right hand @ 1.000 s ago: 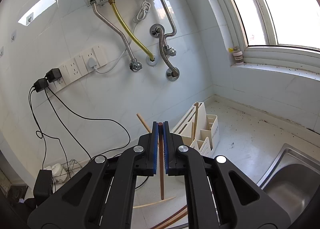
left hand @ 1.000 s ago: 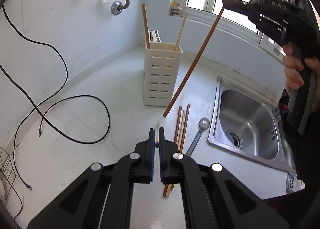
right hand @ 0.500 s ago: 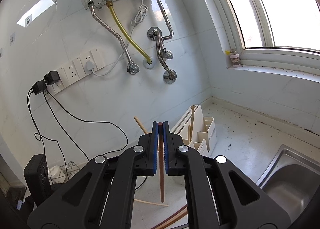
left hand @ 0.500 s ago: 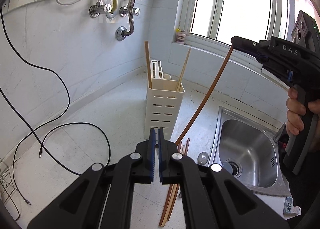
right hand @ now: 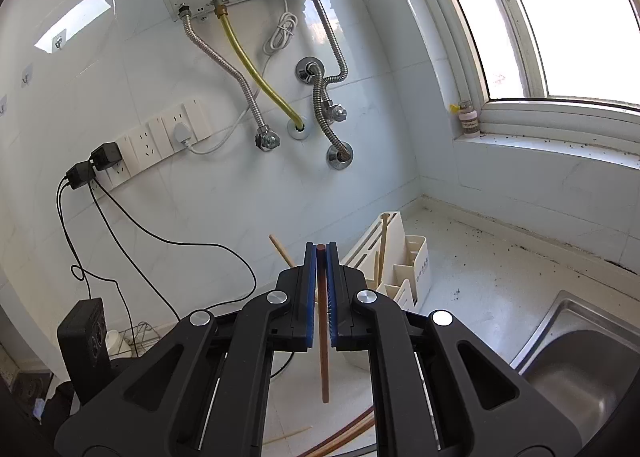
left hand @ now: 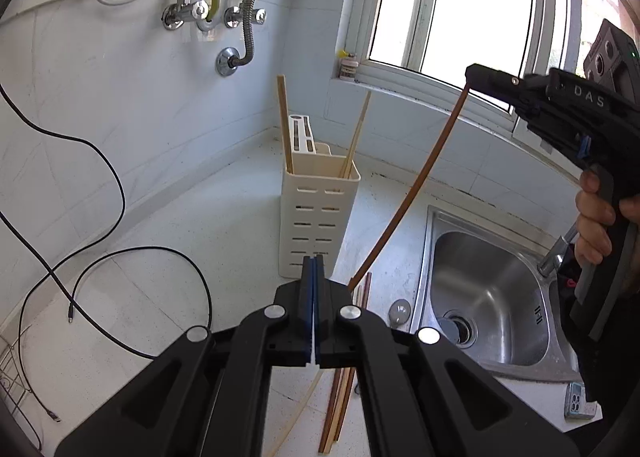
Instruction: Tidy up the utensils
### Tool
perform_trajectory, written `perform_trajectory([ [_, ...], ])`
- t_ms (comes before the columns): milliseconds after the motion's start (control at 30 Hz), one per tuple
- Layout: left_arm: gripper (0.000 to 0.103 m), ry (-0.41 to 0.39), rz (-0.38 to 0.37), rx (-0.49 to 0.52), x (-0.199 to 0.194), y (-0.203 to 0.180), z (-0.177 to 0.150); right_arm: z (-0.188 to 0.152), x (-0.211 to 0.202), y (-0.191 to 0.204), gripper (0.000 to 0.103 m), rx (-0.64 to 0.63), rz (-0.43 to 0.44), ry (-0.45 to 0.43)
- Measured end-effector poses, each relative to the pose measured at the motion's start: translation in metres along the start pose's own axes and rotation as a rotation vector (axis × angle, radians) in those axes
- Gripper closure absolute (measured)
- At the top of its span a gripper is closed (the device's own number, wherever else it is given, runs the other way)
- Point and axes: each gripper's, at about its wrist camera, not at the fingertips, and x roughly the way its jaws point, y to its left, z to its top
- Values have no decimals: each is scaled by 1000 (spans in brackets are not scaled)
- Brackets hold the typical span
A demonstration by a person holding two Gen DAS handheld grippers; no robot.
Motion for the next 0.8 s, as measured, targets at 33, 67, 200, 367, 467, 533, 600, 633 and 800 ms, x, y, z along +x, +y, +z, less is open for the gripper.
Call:
perform_trajectory([
  [33,103,10,4,10,2,1,-5,0,0,-1,98,2,2,2],
  [67,103,27,0,19,5,2,-10,-1,-1,-1,98,4,2,2],
  [200,103,111,-28,56,18,6,-29,-1,-2,-2,98,6,-1,1],
  [367,102,208,-41,105,31,2,-52,-3,-3,-4,98,11,-5,2],
  [467,83,265,-36,109,41,1,-64,-4,-5,-5,98,15,-6,0],
  [533,76,302,-33,106,48,0,-72,-5,-5,-6,98,19,-10,0],
  [600,76,330,-16,105,56,-1,-78,-7,-5,-8,98,23,-11,3],
  [633,76,340,-14,99,59,-1,-80,-8,-4,-8,98,26,-12,4],
  [800,76,379,5,83,77,0,-87,-13,-4,-13,98,45,-15,14],
])
